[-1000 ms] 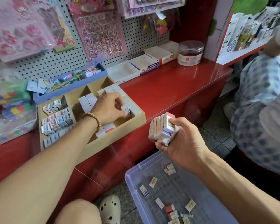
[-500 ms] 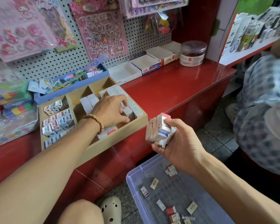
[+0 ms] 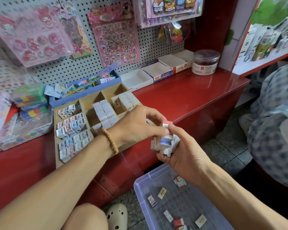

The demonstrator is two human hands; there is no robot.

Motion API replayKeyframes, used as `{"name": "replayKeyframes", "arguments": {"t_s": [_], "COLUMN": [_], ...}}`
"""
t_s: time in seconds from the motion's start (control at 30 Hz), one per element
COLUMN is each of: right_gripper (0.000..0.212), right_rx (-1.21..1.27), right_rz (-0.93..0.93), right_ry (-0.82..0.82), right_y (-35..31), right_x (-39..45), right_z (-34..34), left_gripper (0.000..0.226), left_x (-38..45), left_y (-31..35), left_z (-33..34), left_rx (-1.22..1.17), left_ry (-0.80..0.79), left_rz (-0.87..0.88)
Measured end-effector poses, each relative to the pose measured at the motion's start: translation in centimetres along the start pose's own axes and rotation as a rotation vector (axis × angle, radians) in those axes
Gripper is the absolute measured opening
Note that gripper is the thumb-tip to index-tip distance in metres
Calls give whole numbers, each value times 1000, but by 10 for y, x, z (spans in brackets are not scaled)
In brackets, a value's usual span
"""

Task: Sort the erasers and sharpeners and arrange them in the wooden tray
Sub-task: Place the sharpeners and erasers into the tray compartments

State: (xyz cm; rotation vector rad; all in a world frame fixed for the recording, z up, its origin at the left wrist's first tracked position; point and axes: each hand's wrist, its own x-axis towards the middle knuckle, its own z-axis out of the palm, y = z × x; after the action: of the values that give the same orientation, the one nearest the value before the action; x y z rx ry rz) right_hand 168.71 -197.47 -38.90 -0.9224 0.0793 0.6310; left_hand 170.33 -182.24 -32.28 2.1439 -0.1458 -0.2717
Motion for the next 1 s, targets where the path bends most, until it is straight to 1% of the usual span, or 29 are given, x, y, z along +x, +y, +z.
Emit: {"name": "replayKeyframes", "arguments": {"t_s": [0.07, 0.13, 0.27, 0.33, 0.43, 0.57, 0.73, 0.8, 0.93, 1.0], "right_gripper": [45, 45, 40, 40, 51, 46, 42, 41, 49, 50], "right_rx": [3, 25, 44, 30, 8, -3, -18, -23, -35, -37], "right_rz": [0, -3, -4, -6, -22, -50, -43, -33, -17, -8], "right_ry": [6, 4, 13, 23, 36, 19, 21, 31, 19, 15], "right_y": [1, 0, -2, -3, -3, -2, -4, -2, 4, 7], "right_x": [-1, -2, -5, -6, -6, -6, -4, -2, 1, 0], "right_z": [3, 5, 6, 6, 7, 9, 10, 13, 21, 24], "left_gripper": [18, 19, 20, 16, 15, 11, 13, 15, 30, 30], "left_x": [-2, -4, -4, -4, -3, 0, -12, -22, -42, -49], "left_y": [5, 7, 7, 8, 12, 18, 15, 5, -24, -42], "left_z": [0, -1, -1, -2, 0, 0, -22, -37, -67, -81], "left_rx": [-82, -170, -316, -311, -262, -133, -267, -207, 24, 164], "left_ry": [8, 39, 87, 101, 145, 234, 353, 397, 460, 504], "left_rz": [-40, -95, -179, -186, -180, -148, -124, -128, -175, -195]}}
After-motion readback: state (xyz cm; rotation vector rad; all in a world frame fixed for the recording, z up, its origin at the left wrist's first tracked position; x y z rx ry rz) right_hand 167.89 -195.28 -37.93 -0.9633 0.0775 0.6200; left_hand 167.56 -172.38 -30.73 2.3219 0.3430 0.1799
